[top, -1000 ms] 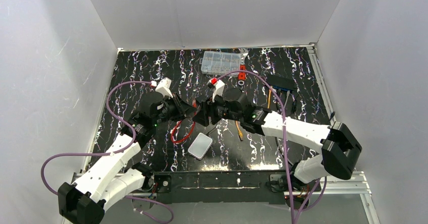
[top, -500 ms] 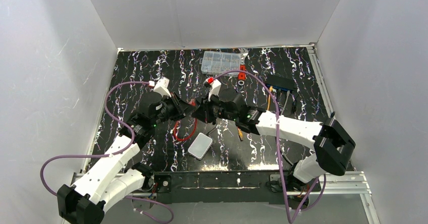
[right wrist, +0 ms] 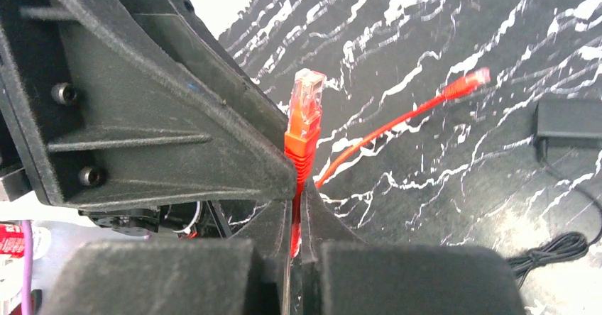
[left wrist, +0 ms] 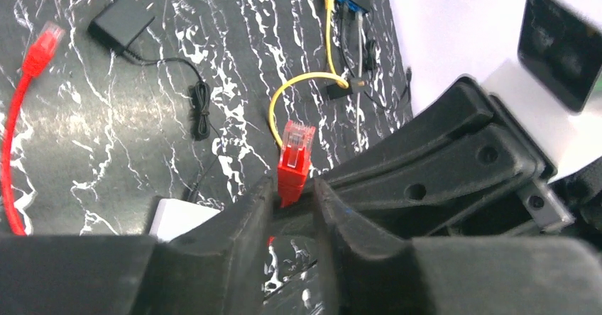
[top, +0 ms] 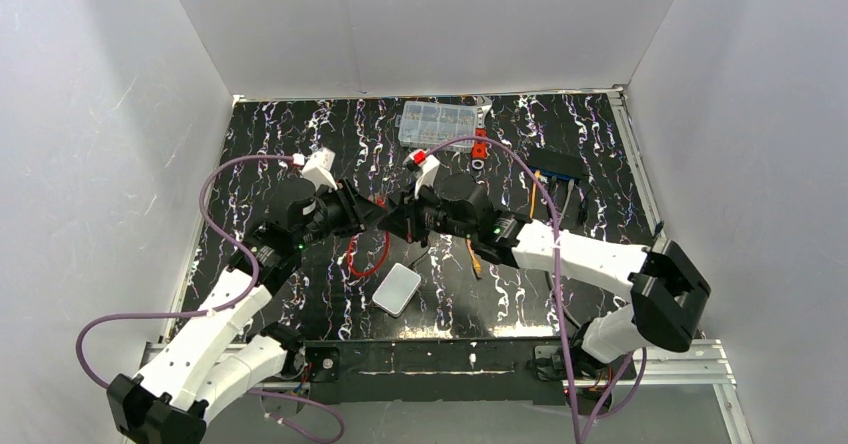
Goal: Insert the plug into the switch port
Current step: Pick up the connector from the center of the board.
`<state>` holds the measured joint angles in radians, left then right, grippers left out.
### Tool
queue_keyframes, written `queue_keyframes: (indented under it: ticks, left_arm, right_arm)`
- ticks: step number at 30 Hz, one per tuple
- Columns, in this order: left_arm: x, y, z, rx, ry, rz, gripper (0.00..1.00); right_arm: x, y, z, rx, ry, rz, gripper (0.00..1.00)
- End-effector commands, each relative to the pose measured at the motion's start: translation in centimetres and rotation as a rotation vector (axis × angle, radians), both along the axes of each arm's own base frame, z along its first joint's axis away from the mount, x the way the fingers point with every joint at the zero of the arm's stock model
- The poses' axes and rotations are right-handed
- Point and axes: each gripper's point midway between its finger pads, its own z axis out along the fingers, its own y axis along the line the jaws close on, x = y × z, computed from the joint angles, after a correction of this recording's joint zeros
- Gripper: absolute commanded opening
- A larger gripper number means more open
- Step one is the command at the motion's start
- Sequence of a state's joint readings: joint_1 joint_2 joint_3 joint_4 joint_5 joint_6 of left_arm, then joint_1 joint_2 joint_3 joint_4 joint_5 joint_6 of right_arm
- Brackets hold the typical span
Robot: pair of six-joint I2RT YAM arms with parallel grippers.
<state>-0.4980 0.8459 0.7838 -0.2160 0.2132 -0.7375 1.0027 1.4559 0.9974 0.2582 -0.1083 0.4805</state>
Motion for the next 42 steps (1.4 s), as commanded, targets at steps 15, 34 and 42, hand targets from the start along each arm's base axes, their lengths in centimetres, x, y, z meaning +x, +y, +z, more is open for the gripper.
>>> queue_keyframes:
  ticks: [15, 34, 42]
  left_arm:
    - [-6.2, 2.6, 11.8, 0.07, -0.404, -0.185, 0.95]
    - [-12.6, -0.5, 15.1, -0.061, -0.56, -0.589, 0.98]
    - [-14.2, -1.8, 13.9, -0.171, -0.509, -0.718, 0.98]
  right_arm:
    - [-4.4, -7.8, 12.5, 0.061, -0.385, 0.093, 0.01]
    - [-18.4, -15.3, 11.9, -0.023, -0.128, 0.636, 0.01]
    - [-22.3, -15.0, 9.0, -0.007, 0.131, 0.918, 0.01]
